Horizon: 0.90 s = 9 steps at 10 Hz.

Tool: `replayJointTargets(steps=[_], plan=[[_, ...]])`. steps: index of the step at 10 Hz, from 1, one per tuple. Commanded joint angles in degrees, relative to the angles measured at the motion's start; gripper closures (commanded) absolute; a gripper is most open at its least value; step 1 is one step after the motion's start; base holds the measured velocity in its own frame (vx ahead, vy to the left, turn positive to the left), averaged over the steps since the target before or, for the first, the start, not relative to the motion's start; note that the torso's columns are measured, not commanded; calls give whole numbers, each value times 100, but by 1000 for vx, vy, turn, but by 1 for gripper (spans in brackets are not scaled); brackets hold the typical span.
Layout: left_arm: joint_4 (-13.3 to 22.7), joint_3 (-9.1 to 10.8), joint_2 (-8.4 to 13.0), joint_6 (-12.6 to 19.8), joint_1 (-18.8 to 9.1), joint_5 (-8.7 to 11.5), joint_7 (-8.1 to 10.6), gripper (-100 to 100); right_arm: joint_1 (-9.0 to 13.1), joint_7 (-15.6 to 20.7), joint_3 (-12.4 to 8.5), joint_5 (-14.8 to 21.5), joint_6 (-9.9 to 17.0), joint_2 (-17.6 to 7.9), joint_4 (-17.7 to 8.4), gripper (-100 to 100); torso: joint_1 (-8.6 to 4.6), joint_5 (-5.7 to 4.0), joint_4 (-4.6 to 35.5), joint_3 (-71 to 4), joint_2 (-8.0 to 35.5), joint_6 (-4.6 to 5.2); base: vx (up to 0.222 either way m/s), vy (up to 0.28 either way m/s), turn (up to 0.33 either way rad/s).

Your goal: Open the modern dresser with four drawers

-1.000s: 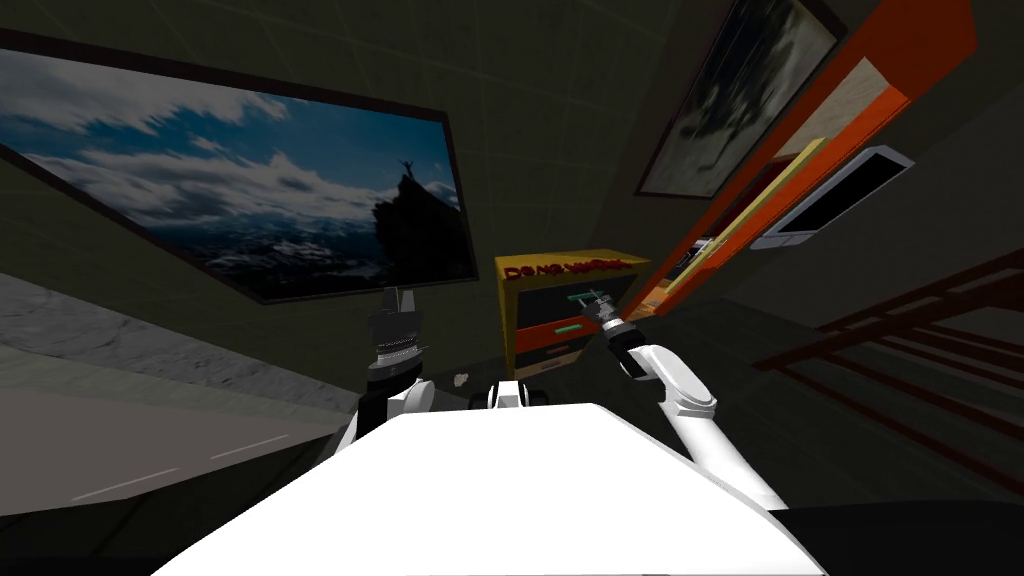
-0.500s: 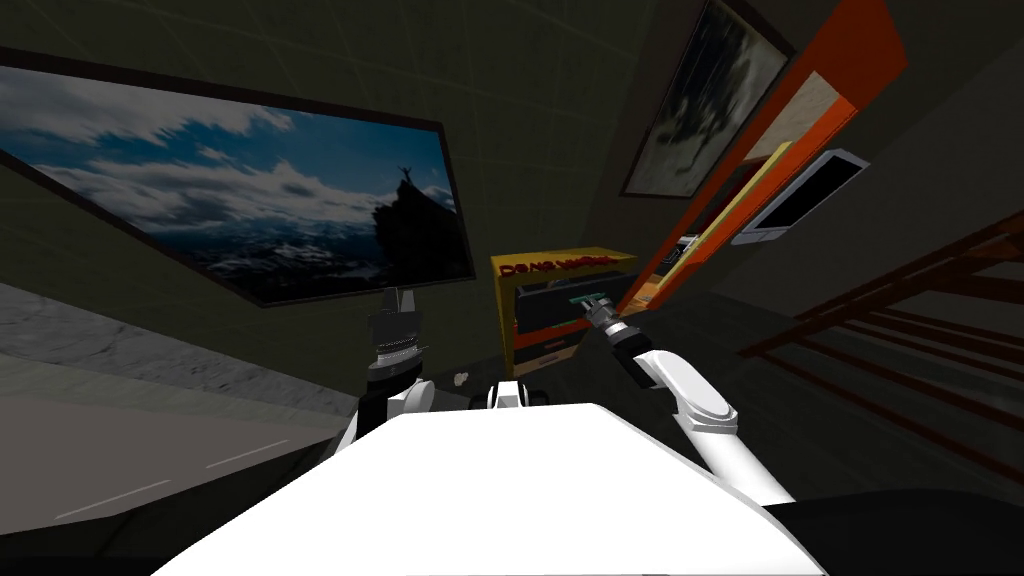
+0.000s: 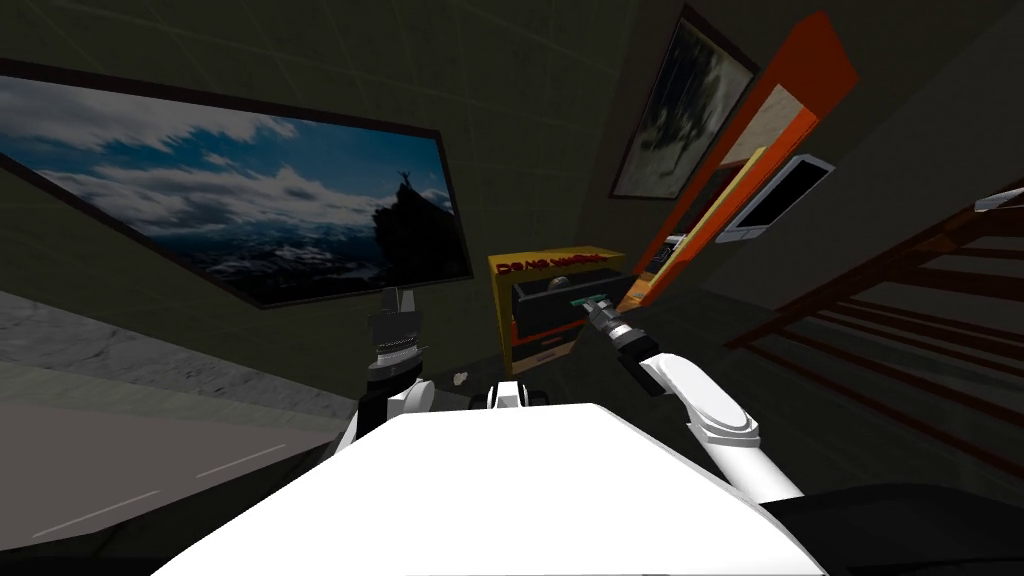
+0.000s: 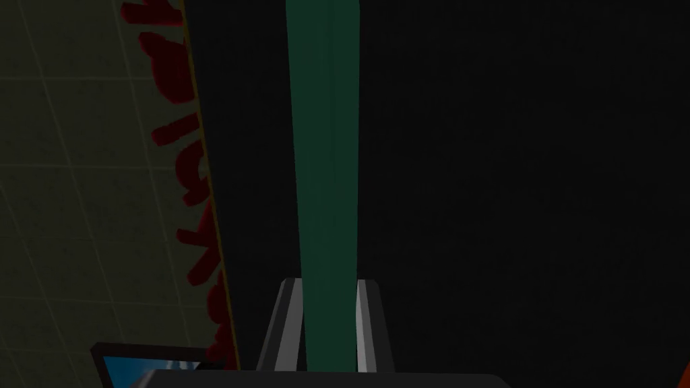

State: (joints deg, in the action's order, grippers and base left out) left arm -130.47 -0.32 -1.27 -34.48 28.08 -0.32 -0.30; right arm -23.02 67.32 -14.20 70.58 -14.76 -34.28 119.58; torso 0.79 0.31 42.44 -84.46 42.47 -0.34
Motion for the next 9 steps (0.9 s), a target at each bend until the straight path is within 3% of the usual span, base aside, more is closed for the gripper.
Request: replayJointTargets(steps=[1, 2, 3, 9], plan=[[0, 0, 0, 0, -1, 0, 0, 0, -59, 42, 56, 27, -75, -5, 107, 100, -20, -12, -3, 13, 23, 7, -163, -53, -44], [0, 1, 0, 0, -1, 0, 0, 0, -83, 59, 78, 38, -105, -7, 149, 100, -27, -20, -5, 24, 34, 3, -177, -64, -17], [1, 1, 1, 1, -2, 0, 0, 0, -50, -126, -122, -61, -67, -220, 74, -100, -23, -17, -4, 20, 28, 3, -68, -14, -94], [0, 0, 0, 0, 1, 0, 0, 0, -122, -724, -591, -370, -180, -899, 171, -100, -81, -23, 0, -6, -7, 36, 39, 53, -61]])
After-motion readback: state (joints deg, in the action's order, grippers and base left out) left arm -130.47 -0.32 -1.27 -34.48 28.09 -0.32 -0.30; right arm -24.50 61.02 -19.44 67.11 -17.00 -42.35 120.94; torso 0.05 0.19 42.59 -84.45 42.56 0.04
